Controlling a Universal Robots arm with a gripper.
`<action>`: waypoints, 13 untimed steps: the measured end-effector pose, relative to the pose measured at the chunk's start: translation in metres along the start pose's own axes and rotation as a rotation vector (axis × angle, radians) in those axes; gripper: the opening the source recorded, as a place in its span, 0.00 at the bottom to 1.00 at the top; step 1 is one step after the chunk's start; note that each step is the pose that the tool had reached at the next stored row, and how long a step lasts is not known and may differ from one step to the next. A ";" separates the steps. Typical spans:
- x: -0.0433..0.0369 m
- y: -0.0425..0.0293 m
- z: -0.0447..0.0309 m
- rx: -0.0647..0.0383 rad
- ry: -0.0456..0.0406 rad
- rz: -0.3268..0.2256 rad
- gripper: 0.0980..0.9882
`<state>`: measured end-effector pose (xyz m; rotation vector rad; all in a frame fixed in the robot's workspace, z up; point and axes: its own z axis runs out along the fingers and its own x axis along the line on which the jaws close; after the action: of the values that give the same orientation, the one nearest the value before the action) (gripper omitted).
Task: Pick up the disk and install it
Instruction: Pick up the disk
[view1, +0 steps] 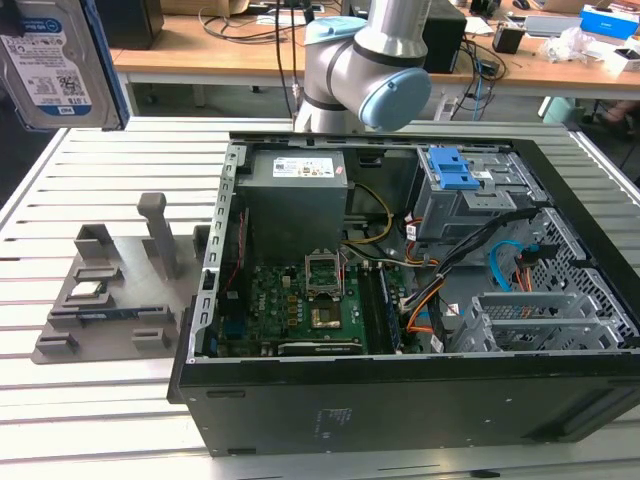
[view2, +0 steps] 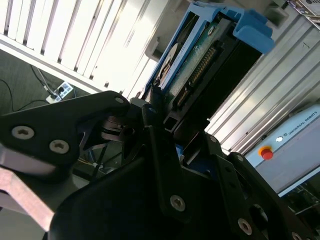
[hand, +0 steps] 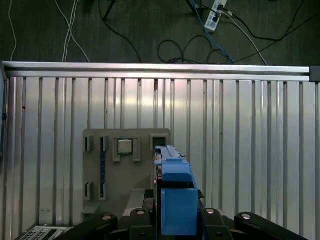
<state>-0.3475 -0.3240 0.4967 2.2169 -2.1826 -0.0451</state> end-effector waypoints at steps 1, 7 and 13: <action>0.0000 0.0000 -0.0009 0.000 0.0001 0.000 0.30; -0.0001 -0.0003 -0.0022 0.000 0.0001 0.000 0.30; 0.0003 -0.0238 -0.0032 0.000 0.0001 0.000 0.30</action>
<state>-0.3235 -0.3240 0.4989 2.2167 -2.1824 -0.0451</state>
